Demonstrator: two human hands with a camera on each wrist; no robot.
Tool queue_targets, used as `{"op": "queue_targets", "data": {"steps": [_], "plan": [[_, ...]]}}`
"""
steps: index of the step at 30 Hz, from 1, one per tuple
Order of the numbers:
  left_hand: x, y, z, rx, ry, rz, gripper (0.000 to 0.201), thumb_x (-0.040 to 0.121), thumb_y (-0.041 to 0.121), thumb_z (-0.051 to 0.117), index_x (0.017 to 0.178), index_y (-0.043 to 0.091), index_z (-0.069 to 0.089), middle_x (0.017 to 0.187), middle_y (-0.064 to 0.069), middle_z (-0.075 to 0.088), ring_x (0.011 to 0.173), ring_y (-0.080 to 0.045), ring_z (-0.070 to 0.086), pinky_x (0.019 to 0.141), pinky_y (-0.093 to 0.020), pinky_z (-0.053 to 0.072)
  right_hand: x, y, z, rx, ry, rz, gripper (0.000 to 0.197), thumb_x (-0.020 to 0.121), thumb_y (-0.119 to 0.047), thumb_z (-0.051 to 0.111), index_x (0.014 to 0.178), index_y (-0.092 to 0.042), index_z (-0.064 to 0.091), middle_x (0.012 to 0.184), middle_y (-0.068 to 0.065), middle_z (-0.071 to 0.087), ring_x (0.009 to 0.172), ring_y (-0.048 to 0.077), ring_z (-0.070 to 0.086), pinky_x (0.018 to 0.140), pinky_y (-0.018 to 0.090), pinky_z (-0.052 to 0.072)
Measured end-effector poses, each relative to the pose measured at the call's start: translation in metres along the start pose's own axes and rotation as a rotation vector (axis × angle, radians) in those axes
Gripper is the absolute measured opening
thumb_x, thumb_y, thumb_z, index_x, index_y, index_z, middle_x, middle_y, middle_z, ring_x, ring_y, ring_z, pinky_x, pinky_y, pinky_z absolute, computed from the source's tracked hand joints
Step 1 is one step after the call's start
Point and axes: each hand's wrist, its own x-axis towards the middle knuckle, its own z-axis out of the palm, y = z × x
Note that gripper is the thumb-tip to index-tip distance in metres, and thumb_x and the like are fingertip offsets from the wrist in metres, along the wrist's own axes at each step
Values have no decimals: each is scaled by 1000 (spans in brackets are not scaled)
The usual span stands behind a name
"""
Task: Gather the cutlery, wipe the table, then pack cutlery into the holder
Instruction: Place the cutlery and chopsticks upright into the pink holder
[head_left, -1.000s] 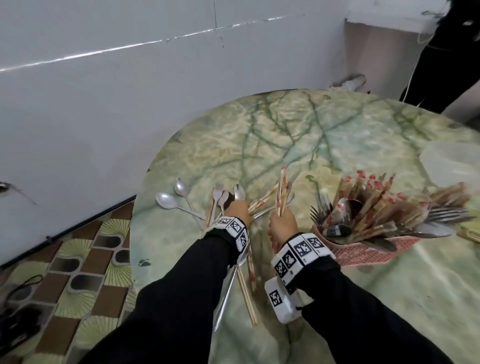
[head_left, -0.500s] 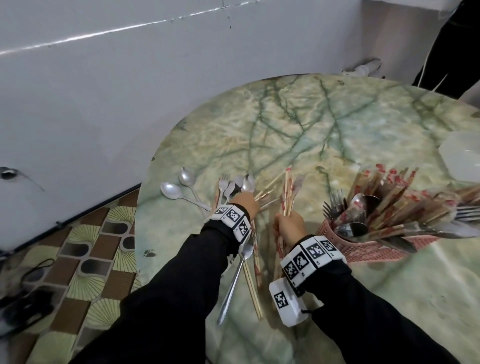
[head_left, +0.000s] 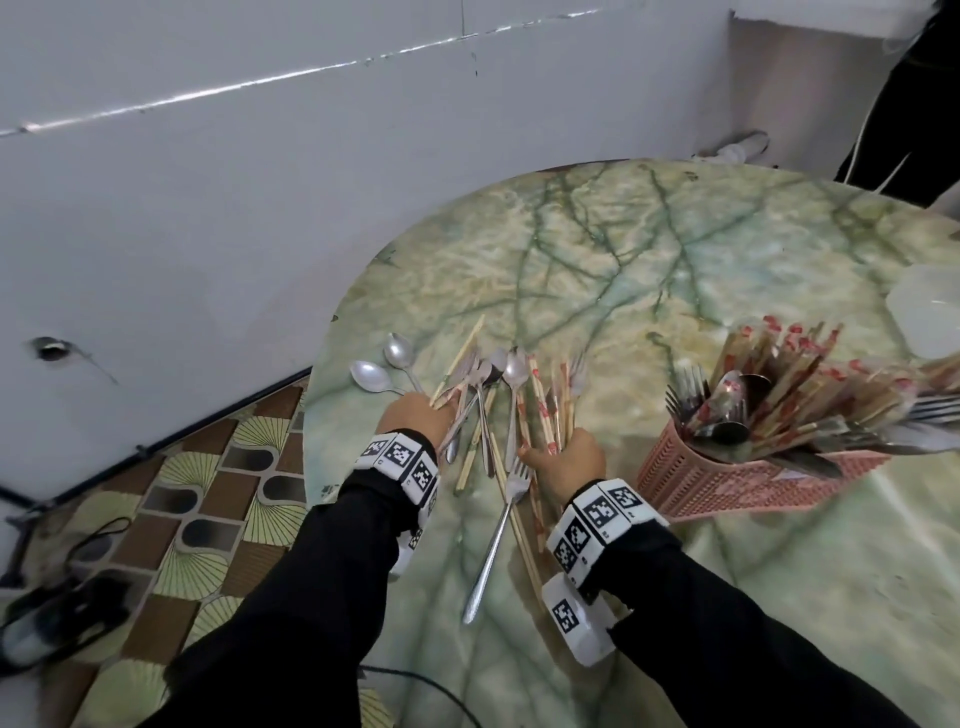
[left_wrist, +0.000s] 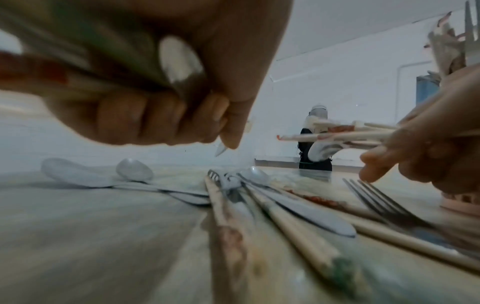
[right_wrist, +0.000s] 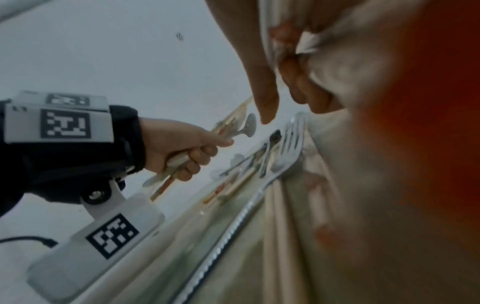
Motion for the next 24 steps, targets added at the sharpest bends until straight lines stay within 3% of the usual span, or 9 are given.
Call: {"op": "queue_targets", "data": {"steps": [4, 9, 11, 13, 16, 18, 20, 21, 24], "plan": [[-5, -7, 5, -18, -7, -30, 36, 91, 37, 50, 89, 4, 66, 80, -11, 56, 82, -33, 58, 66, -29, 40, 0, 3, 6, -132, -117, 94, 43, 69, -24, 81, 97, 2, 61, 93, 11, 65, 76, 22, 56, 61, 25, 41], [-2, -9, 14, -29, -40, 4, 31, 83, 33, 63, 97, 5, 65, 96, -14, 67, 88, -30, 63, 68, -27, 42, 2, 3, 8, -148, -131, 120, 33, 74, -23, 77, 89, -2, 57, 86, 12, 59, 75, 23, 52, 48, 26, 34], [-2, -8, 14, -20, -26, 0, 26, 81, 27, 66, 96, 5, 67, 96, -15, 68, 88, -30, 64, 66, -26, 43, 5, 4, 8, -99, -129, 128, 32, 74, -20, 75, 91, 1, 60, 83, 13, 60, 73, 24, 54, 49, 25, 38], [-2, -7, 12, -26, -13, -9, 24, 80, 23, 67, 95, 4, 68, 95, -15, 68, 87, -30, 64, 66, -27, 45, 6, 4, 7, -9, -133, 150, 28, 74, -13, 71, 93, 4, 62, 70, 12, 62, 62, 24, 56, 55, 28, 44], [-6, -8, 11, -14, -40, -8, 19, 79, 17, 68, 91, 2, 67, 88, -12, 66, 79, -28, 62, 64, -26, 45, 7, 6, 4, 176, -148, 154, 10, 76, 1, 60, 85, 1, 60, 49, 7, 57, 39, 20, 55, 44, 25, 45], [-9, -10, 10, -23, -63, -10, 14, 81, 14, 64, 89, 3, 67, 87, -13, 65, 73, -25, 57, 64, -26, 43, 6, 3, -2, 251, -153, 119, 8, 80, 4, 56, 78, -3, 55, 58, 10, 56, 48, 24, 57, 47, 26, 50], [-12, -11, 7, -33, -91, 13, 14, 85, 13, 58, 91, 3, 66, 95, -15, 66, 76, -26, 55, 68, -27, 42, 5, -1, -7, 303, -152, 76, 17, 82, 4, 56, 72, -10, 52, 69, 13, 57, 64, 31, 58, 62, 34, 58], [-15, -10, 5, -34, -120, 30, 12, 85, 11, 56, 89, 4, 66, 97, -15, 66, 79, -27, 56, 70, -27, 42, 3, -3, -10, 341, -151, 55, 19, 83, 3, 56, 73, -13, 51, 72, 14, 57, 66, 32, 59, 63, 37, 58], [-21, -7, -1, -136, -173, 64, 17, 81, 2, 56, 68, 11, 59, 91, -14, 67, 84, -27, 60, 84, -32, 47, -2, -14, -17, 438, -128, -23, 11, 87, -2, 56, 82, -10, 50, 72, 11, 56, 58, 24, 57, 49, 29, 52]]}}
